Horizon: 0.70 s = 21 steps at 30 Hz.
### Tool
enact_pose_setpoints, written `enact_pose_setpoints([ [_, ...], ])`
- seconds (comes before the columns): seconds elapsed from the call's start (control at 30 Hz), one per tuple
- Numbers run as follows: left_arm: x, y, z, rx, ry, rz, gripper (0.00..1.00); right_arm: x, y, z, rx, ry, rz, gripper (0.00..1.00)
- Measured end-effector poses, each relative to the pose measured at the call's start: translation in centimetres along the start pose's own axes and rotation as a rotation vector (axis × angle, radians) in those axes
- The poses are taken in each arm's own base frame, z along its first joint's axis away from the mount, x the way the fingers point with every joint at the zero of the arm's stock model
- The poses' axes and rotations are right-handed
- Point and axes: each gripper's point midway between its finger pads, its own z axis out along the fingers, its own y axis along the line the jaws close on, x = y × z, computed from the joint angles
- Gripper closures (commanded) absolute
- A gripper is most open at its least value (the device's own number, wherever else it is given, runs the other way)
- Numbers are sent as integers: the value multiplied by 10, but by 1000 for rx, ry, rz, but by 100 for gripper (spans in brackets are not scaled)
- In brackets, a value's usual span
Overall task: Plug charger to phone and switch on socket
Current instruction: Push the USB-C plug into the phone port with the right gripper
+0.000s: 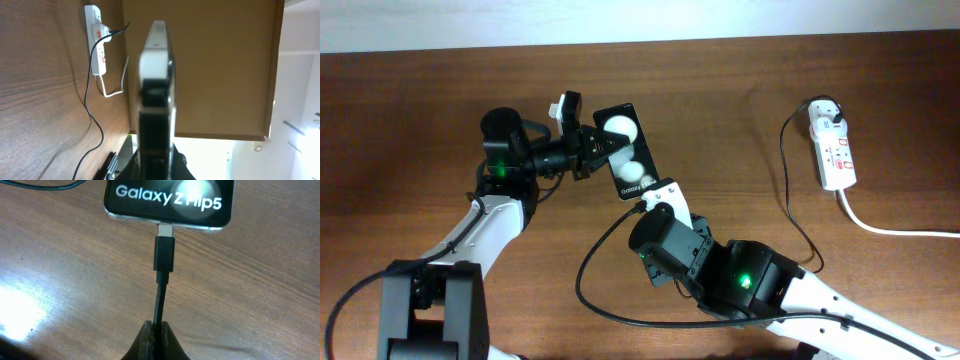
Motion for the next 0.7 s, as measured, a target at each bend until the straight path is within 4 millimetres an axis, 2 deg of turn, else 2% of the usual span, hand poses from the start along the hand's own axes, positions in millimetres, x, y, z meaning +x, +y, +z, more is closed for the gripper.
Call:
enact_pose_setpoints([
  [0.57,5,-1,0,8,31,-6,100,-2,5,0,-25,-4,6,96],
  [0.7,4,-11,-2,31,30,70,100,-5,7,0,-36,-18,12,96],
])
